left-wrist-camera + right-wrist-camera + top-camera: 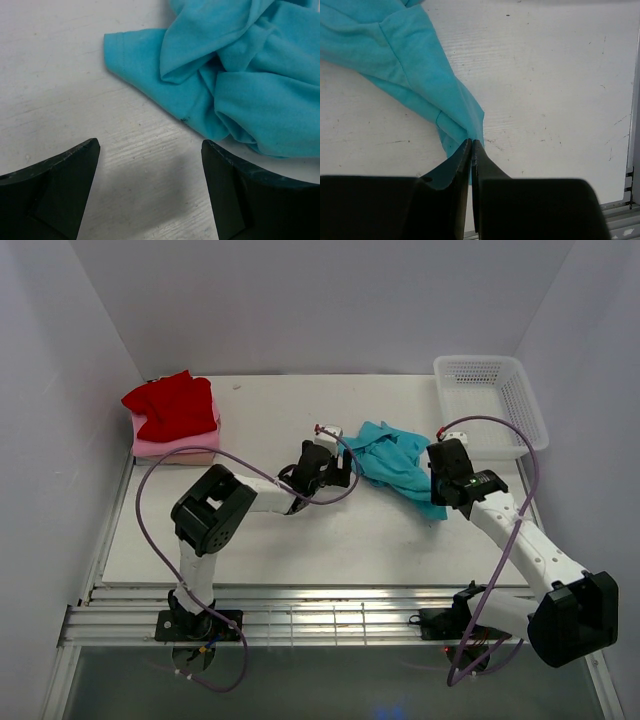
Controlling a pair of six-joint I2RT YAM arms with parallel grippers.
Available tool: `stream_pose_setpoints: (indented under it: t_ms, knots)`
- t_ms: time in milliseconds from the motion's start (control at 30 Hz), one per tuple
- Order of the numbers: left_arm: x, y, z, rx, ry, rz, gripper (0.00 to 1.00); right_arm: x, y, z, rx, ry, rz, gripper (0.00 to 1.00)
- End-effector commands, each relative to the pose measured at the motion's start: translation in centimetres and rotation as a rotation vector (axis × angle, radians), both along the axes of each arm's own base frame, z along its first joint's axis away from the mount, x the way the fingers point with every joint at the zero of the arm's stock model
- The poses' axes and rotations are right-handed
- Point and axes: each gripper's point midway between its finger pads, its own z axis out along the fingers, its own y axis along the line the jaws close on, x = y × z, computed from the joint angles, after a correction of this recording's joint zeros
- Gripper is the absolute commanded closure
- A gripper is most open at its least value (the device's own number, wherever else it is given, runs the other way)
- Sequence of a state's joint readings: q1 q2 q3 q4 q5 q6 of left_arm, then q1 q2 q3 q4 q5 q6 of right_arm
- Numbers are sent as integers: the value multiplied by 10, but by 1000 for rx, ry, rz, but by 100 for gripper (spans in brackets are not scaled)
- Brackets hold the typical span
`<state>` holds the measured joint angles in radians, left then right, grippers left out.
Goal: Fold and stack the t-shirts
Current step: Flatten the tshirt out
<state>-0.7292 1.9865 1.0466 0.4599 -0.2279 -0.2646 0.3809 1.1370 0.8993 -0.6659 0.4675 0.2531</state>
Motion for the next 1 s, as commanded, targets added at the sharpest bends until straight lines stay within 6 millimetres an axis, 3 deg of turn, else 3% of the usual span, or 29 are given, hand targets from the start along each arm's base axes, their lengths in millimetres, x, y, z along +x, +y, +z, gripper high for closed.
stream_pose_setpoints:
  t_ms: [0,200,467,633,967]
  knots:
    - [18,-25,57,-69,-200,-52,7,11,10,-6,34,-22,12,92]
    - [20,-40,59,-26,-320,-119,8,12,14,-20,40,5,32,92]
    - [34,-49,35,48,-356,-139,10,14,15,-26,29,20,35,92]
    - [46,-45,36,71,-393,-87,23,14,13,-30,18,27,35,92]
    - [48,-37,51,41,-449,-38,25,15,14,-43,8,59,39,92]
